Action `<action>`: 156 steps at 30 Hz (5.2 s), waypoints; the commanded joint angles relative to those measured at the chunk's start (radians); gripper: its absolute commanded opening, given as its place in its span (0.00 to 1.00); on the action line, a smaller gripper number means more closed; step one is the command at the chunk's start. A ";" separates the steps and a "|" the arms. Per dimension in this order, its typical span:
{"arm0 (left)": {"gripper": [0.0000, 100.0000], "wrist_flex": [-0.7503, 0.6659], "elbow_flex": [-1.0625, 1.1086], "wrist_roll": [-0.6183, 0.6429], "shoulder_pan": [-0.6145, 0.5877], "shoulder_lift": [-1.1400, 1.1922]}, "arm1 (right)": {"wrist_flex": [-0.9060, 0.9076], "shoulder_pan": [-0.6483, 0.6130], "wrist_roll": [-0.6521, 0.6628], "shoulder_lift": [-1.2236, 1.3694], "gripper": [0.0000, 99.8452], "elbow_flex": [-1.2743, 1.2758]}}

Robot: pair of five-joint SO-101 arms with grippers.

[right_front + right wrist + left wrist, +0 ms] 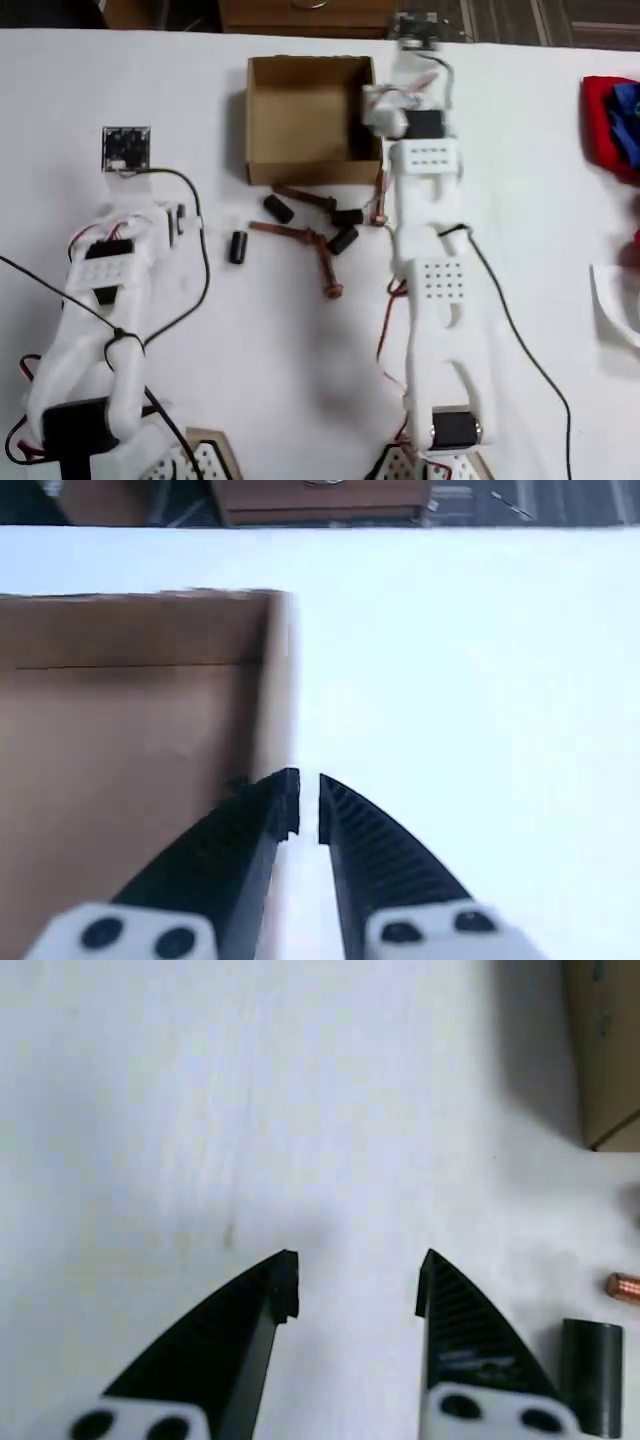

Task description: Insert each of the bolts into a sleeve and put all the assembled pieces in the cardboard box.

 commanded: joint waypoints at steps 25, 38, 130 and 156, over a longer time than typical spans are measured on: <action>0.21 -0.021 -0.004 0.008 -0.008 -0.003 | 0.082 -0.050 0.075 -0.002 0.02 -0.015; 0.21 -0.046 -0.004 0.008 -0.008 -0.003 | 0.618 -0.093 0.279 -0.291 0.10 -0.054; 0.21 -0.074 0.016 0.003 -0.008 -0.003 | 0.610 0.038 1.657 -1.063 0.19 1.769; 0.21 -0.077 0.016 0.003 -0.008 -0.003 | 0.607 -0.168 1.594 -1.153 0.23 1.915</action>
